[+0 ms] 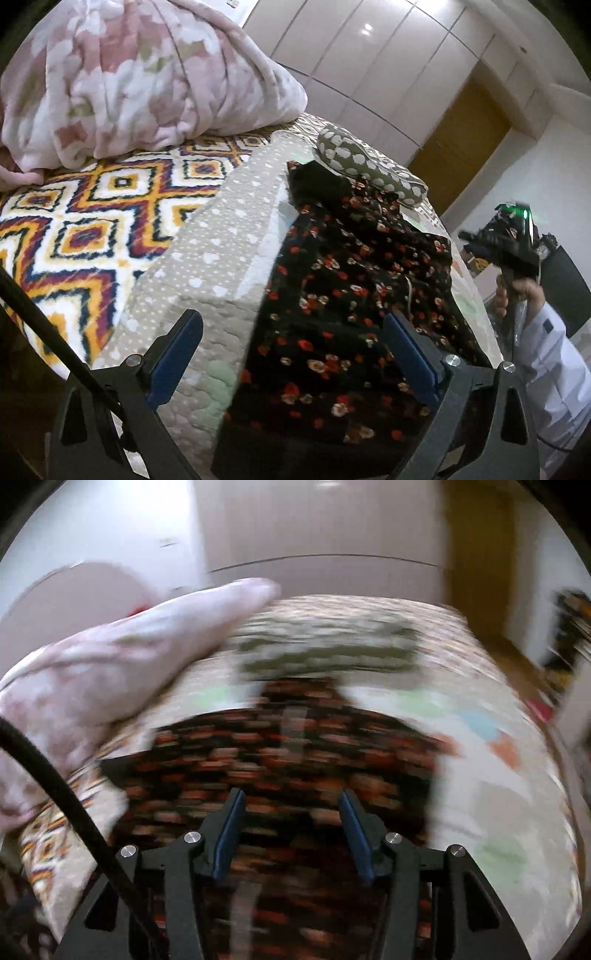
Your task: Fold large clothes
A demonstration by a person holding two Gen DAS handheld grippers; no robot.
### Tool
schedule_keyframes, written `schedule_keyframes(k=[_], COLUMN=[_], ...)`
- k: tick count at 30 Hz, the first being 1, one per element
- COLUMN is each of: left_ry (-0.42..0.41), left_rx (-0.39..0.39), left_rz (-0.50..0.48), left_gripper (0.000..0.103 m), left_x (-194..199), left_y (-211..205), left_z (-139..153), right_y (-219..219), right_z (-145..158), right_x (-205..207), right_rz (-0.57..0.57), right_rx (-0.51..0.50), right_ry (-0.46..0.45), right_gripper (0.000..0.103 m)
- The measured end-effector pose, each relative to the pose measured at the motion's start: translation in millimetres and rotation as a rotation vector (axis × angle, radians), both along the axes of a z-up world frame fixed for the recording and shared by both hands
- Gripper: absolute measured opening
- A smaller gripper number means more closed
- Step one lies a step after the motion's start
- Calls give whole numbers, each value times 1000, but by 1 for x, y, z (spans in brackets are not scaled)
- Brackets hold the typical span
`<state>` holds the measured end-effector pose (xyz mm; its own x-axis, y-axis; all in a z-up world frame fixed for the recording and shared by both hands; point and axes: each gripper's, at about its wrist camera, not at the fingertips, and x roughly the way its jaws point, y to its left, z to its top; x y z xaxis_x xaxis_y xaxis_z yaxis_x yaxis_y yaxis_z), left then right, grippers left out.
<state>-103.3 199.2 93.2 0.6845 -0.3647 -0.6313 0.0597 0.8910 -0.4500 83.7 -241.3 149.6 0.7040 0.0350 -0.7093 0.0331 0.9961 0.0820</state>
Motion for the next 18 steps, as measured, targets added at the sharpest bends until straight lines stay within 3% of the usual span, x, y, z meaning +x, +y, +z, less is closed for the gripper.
schedule_keyframes(k=[3, 6, 11, 14, 15, 16, 18], left_ry=[4, 11, 37, 58, 65, 74, 83], left_rx=[1, 9, 34, 47, 51, 53, 54], left_rz=[-18, -31, -47, -47, -47, -45, -40], left_gripper=[97, 97, 97, 97, 97, 97, 97], left_x=[0, 2, 7, 12, 14, 16, 19], left_y=[-10, -19, -32, -35, -36, -36, -35], left_z=[2, 4, -1, -6, -8, -11, -14], right_y=[-56, -87, -95, -88, -86, -84, -79], right_z=[-9, -17, -43, -67, -74, -81, -85], right_x=[-9, -10, 12, 36, 45, 54, 66], right_rz=[-120, -165, -148, -157, -154, -148, -164], right_rx=[13, 44, 151, 131, 135, 181, 177], right_ry=[22, 43, 74, 105, 119, 150, 202], right_gripper=[61, 68, 72, 70, 35, 11, 10])
